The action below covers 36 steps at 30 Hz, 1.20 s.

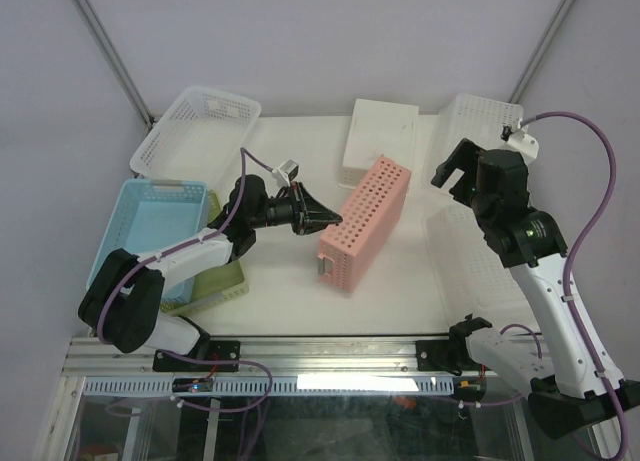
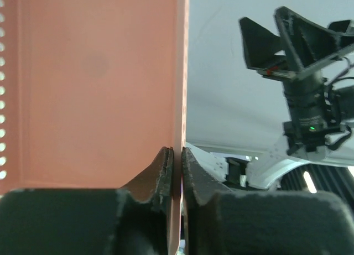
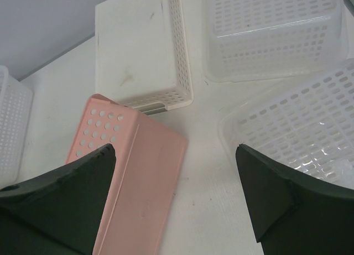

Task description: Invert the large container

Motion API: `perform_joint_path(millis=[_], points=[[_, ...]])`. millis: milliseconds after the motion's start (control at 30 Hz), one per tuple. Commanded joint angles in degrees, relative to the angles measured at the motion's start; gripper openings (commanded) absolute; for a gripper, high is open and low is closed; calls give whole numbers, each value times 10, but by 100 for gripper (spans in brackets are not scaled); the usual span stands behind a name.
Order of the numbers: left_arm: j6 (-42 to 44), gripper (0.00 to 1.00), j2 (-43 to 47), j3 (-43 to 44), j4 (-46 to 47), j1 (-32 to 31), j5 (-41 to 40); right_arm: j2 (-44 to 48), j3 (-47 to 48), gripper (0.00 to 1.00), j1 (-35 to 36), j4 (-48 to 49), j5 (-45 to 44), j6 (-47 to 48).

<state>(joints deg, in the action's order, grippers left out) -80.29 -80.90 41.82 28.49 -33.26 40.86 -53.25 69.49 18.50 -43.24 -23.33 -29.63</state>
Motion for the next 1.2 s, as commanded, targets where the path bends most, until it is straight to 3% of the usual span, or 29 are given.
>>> perform_joint_path(millis=[0, 133, 267, 533, 800, 967, 1167], points=[[55, 13, 3, 5, -66, 8, -32, 6, 1, 94, -3, 21, -7, 1], [127, 30, 14, 12, -197, 16, -94, 10, -8, 94, -4, 21, -11, 2], [163, 32, 11, 4, -244, 30, -124, 7, -14, 94, -4, 25, -9, 1], [167, 35, -5, -18, -250, 52, -135, -1, -17, 94, -5, 32, -4, 5], [248, 64, -6, 33, -354, 69, -191, -4, -19, 94, -6, 32, -1, 6], [293, 89, -25, 62, -407, 70, -229, -8, -22, 94, -7, 37, 3, 4], [317, 91, -31, 75, -422, 72, -242, -10, -27, 94, -8, 38, 6, 3]])
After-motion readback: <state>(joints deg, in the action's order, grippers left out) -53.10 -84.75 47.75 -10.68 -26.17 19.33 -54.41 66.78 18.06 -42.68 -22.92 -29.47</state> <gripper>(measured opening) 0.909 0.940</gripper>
